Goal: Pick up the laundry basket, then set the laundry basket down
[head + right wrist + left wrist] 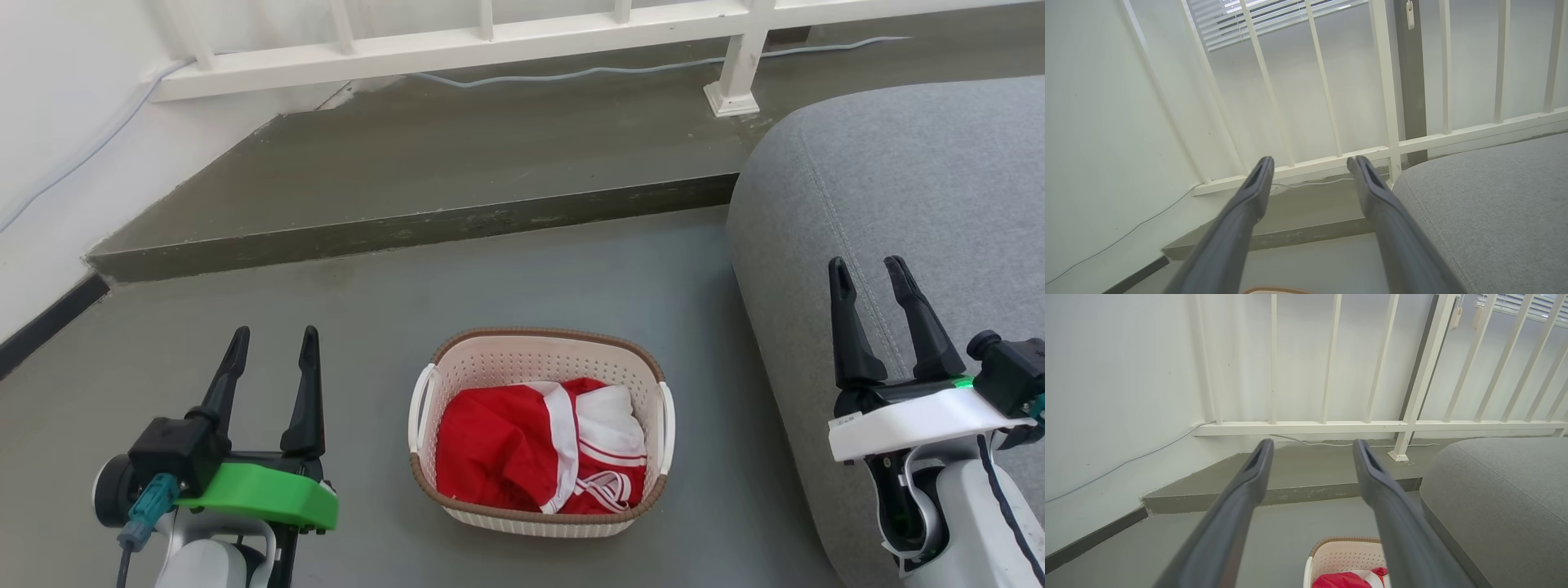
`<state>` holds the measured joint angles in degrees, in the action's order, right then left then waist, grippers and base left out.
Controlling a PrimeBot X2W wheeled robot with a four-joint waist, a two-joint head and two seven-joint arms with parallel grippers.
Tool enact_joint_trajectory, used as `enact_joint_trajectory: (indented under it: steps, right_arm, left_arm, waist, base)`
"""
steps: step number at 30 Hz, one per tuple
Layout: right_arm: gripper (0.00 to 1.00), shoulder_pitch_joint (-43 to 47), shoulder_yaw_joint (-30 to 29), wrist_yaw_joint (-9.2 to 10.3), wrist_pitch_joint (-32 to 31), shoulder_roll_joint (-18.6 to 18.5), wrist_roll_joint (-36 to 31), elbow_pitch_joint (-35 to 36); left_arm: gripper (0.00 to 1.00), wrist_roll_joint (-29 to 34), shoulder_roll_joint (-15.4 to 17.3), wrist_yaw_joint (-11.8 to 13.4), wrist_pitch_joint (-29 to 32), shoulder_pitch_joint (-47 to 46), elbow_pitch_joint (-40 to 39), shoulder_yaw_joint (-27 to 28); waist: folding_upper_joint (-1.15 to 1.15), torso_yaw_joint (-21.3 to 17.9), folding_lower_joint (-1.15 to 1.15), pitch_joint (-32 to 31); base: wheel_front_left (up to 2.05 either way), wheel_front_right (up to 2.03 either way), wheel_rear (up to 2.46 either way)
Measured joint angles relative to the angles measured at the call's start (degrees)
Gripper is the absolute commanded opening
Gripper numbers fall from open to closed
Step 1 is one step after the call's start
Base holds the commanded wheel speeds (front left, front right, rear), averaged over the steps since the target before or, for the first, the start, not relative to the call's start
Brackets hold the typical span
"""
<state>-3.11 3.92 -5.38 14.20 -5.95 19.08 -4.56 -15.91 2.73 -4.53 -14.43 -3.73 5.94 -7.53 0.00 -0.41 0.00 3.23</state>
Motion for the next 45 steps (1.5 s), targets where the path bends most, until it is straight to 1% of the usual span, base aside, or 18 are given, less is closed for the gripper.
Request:
enact_joint_trajectory:
  steps: [12, 19, 31, 36, 45]
  right_arm:
    - [1.0, 0.0, -0.7, -0.15, 0.2, 0.7, -1.1, 0.0]
    - [1.0, 0.0, -0.8, -0.45, 0.2, 0.9, -1.5, 0.0]
    - [1.0, -1.9, -1.0, -0.68, 0.3, 1.6, -1.5, 0.6]
    - [1.0, -2.9, -1.1, -1.13, 0.3, 2.0, -1.5, 0.8]
    - [1.0, -5.4, -1.3, -1.15, 0.3, 2.3, -1.5, 1.1]
  left_arm:
    - [1.0, 0.0, -0.1, 0.0, 0.0, 0.0, 0.0, 0.1]
    - [1.0, -0.2, -0.1, 0.0, 0.0, -0.1, -0.3, 0.3]
    - [1.0, -1.0, -0.1, -0.1, 0.0, -2.9, -0.2, -0.1]
    - [1.0, -1.0, -0.2, -0.1, 0.0, -3.9, 1.4, -0.5]
    - [1.0, -1.0, -0.3, -0.6, 0.0, -7.7, 5.8, -1.8]
  waist:
    - [0.0, 0.2, 0.0, 0.3]
    - [0.0, 0.1, 0.0, 1.8]
    - [0.0, -0.7, 0.0, 7.0]
    - [0.0, -1.2, 0.0, 9.5]
    - [0.0, -2.5, 0.0, 14.3]
  base:
    - [0.0, 0.0, 0.0]
    - [0.0, 0.0, 0.0]
    - [0.0, 0.0, 0.0]
    - [0.0, 0.0, 0.0]
    - [0.0, 0.0, 0.0]
